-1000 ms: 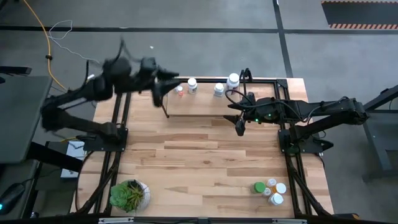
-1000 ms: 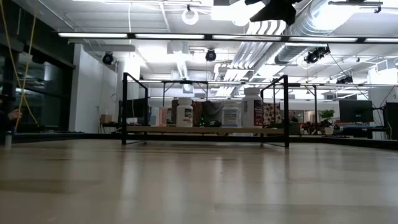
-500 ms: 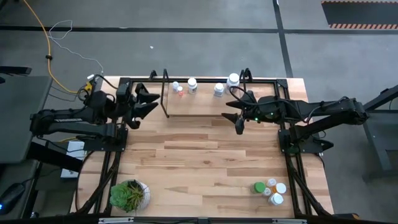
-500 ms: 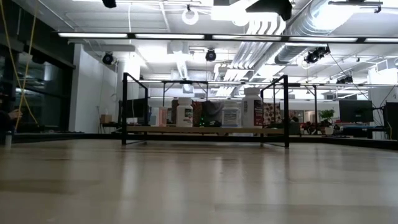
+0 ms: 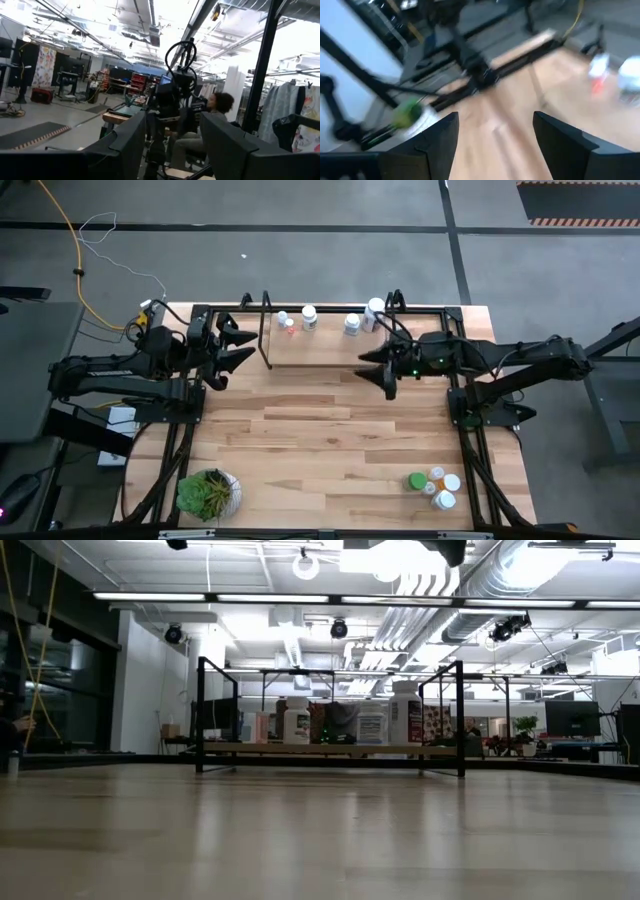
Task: Pick and place medicine bottles onto shelf by color
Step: Put the green pill bottle on the shelf
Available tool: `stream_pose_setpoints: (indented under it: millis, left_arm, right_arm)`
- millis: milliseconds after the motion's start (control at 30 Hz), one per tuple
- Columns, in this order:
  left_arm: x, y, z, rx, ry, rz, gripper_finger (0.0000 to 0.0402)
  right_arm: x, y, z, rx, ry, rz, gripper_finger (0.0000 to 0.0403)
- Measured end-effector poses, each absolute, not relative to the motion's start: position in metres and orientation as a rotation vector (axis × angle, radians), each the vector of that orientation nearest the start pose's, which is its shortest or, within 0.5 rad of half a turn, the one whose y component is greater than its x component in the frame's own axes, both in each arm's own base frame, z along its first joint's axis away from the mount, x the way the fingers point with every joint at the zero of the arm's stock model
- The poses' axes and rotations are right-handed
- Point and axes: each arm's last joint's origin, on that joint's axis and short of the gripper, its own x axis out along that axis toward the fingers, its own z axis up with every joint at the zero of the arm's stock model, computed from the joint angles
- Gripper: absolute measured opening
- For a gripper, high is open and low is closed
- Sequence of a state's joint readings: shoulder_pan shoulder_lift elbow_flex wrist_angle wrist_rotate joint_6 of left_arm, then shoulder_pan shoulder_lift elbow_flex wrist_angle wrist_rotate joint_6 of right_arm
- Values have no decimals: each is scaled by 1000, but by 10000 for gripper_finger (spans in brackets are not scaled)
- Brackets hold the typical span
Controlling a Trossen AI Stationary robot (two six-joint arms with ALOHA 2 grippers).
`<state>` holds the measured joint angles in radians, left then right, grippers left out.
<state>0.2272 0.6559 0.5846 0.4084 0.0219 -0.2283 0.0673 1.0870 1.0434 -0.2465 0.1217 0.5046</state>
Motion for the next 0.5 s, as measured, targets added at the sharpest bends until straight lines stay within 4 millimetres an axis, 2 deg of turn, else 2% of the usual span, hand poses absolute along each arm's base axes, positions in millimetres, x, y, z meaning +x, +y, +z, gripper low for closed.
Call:
stream_pose_setpoints:
  millis: [133,300,500]
  left_arm:
    - [148,34,338,-181,-353,170,176]
    - [148,34,339,-181,-354,173,176]
    - [148,34,339,-181,-354,173,176]
  right_arm:
    - [227,26,352,624,482,-80,247]
    - [211,55,339,807,741,-20,247]
    - [187,88,326,961,966,-122,247]
